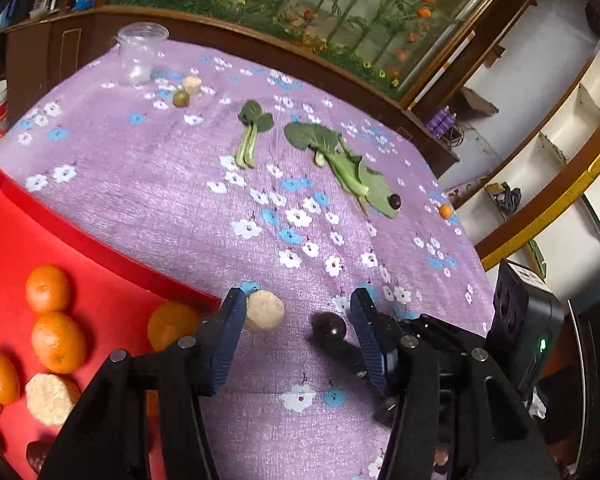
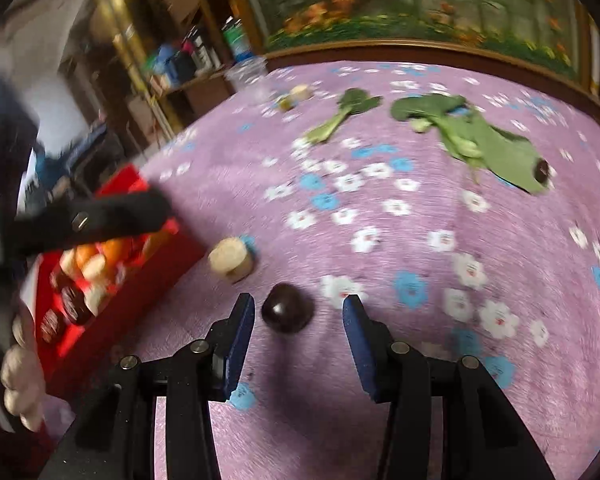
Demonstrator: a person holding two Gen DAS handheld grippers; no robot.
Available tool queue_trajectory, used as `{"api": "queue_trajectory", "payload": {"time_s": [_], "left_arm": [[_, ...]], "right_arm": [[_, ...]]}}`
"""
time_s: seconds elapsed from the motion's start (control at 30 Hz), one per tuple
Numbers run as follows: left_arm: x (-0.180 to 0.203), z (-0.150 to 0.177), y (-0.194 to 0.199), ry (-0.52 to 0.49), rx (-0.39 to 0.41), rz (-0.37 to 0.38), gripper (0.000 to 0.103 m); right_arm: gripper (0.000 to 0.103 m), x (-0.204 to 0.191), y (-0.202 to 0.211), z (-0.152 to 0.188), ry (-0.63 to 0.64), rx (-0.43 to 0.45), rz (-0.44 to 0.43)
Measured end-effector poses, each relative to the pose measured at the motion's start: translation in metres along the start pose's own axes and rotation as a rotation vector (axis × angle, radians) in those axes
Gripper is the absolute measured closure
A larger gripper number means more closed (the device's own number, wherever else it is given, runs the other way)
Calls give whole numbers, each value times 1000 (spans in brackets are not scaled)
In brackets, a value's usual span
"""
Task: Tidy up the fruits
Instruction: 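Grasp a beige rice cake with the left tool while the right tool grasps a dark date, then carry the rice cake and date over the red tray and open both tools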
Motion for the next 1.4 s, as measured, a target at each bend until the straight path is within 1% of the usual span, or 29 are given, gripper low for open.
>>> {"api": "queue_trajectory", "payload": {"time_s": [0.1, 0.17, 0.2, 0.27, 0.33, 0.37, 0.47, 0.53, 0.57, 0.63, 0.7, 0.73, 0.77, 0.8, 0.87, 0.9, 0.93, 0.97, 1.03, 1.13, 1.23, 1.3, 1.37, 1.4], "left_arm": [[8, -8, -22, -37, -48, -15, 50], [6, -11, -34, -30, -77, -16, 52], [5, -13, -41, -22, -95, -28, 58], [6, -15, -44, -37, -91, -58, 60], [9, -16, -45, -55, -99, -81, 60], [11, -15, -46, -72, -99, -97, 60], [15, -14, -48, -109, -94, -135, 60], [21, -14, -49, -155, -85, -197, 60], [25, -13, -52, -186, -75, -257, 60], [28, -13, -57, -227, -65, -352, 60], [31, -11, -63, -259, -67, -416, 60], [34, -10, -65, -278, -71, -436, 60], [36, -9, -68, -293, -80, -445, 60], [37, -7, -72, -304, -106, -438, 61], [38, -4, -76, -325, -101, -475, 65], [37, -4, -76, -320, -100, -476, 66], [35, -5, -74, -309, -100, -460, 74], [33, -6, -73, -300, -99, -447, 75], [30, -7, -72, -282, -104, -419, 75], [31, -6, -71, -281, -103, -418, 75], [28, -8, -71, -265, -112, -396, 75], [30, -8, -71, -268, -112, -400, 74], [32, -6, -71, -272, -106, -410, 74], [33, -6, -71, -275, -100, -412, 74]], "right_arm": [[52, -5, -7, -2, 14, -4, 41], [54, -8, -9, -4, 19, -6, 53], [54, -10, -10, -4, 25, -8, 55], [64, -13, -11, -3, 40, -10, 73], [69, -13, -9, -2, 44, -16, 78], [70, -11, -7, 0, 34, -18, 75], [70, -4, -1, 8, 14, -18, 72], [70, 1, 4, 14, 0, -17, 78], [70, 4, 6, 17, -10, -17, 81], [70, 7, 8, 21, -24, -18, 80], [70, 9, 9, 22, -35, -15, 69], [70, 8, 9, 21, -35, -11, 62], [70, 7, 8, 20, -30, -9, 54], [70, 4, 7, 19, -23, -9, 48], [70, -1, 5, 16, -4, -8, 46], [69, -5, 3, 15, 9, -12, 49], [68, -8, 1, 14, 21, -12, 49], [66, -10, -1, 13, 30, -7, 54], [66, -14, -4, 10, 43, -4, 61], [66, -15, -7, 6, 48, -1, 64], [66, -15, -7, 5, 51, 3, 69], [66, -15, -8, 4, 53, 2, 72], [73, -16, -8, 4, 55, 2, 77], [73, -15, -7, 4, 54, 3, 73]]}}
Point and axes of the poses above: each gripper's, at about its wrist camera, not at the fingertips, and y roughly against the way its jaws point, x to its right, z to its underside, the point moved 1 cm from there along -y, roughly the way its jaws point, and after that the axes turned 14 degrees about -x, right-handed, at the moved point
